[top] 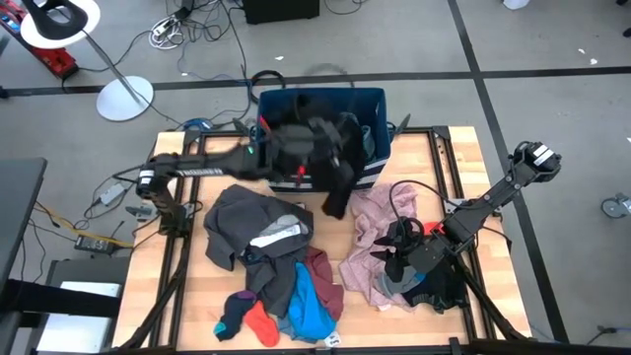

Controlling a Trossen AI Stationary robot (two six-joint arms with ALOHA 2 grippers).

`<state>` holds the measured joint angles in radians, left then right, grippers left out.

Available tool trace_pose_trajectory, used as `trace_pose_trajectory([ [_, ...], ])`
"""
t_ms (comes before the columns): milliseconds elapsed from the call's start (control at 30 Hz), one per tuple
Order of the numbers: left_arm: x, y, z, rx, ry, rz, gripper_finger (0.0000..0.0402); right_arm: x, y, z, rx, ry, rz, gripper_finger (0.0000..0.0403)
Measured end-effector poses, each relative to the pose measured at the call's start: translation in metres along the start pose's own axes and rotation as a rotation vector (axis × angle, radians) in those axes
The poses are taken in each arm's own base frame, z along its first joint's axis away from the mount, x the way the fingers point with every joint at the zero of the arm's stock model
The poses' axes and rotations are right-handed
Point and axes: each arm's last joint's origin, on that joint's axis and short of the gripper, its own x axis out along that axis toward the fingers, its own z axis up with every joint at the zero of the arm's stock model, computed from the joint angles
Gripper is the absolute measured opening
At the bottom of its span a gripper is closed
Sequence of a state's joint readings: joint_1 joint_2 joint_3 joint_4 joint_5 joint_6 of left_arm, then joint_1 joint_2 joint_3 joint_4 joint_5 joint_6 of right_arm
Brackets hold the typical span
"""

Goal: Sort clothes
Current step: Put the black jacket into the laundry bin

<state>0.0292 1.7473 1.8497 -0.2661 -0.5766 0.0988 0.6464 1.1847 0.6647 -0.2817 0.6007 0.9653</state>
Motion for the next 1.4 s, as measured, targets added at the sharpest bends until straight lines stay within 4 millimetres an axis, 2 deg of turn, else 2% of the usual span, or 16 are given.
trace_pose_trajectory([
  [200,-0.001,0.055,0.029,-0.008,0.029,0.112,0.0,0.0,0.0,0.0,0.0,0.0,0.0,0.0183],
  [400,-0.01,0.099,0.057,-0.025,-0.019,0.206,0.0,0.0,0.0,0.0,-0.001,0.001,-0.001,0.0183],
  [567,-0.018,0.123,0.073,-0.044,-0.079,0.245,0.0,0.0,0.0,0.0,-0.005,0.002,-0.003,0.0183],
  [733,-0.015,0.132,0.075,-0.054,-0.107,0.23,0.0,0.0,0.0,0.0,-0.02,0.002,-0.003,0.0183],
  [867,0.003,0.125,0.061,-0.047,-0.044,0.141,0.0,0.0,0.0,0.0,-0.02,0.002,-0.003,0.0183],
  [1167,0.069,0.091,-0.002,-0.032,0.235,-0.07,0.0,0.0,0.0,0.0,-0.02,0.002,-0.003,0.0183],
  [1400,0.103,0.072,-0.048,-0.009,0.436,-0.105,0.0016,0.0,0.0,0.0,-0.02,0.002,-0.003,0.0183],
])
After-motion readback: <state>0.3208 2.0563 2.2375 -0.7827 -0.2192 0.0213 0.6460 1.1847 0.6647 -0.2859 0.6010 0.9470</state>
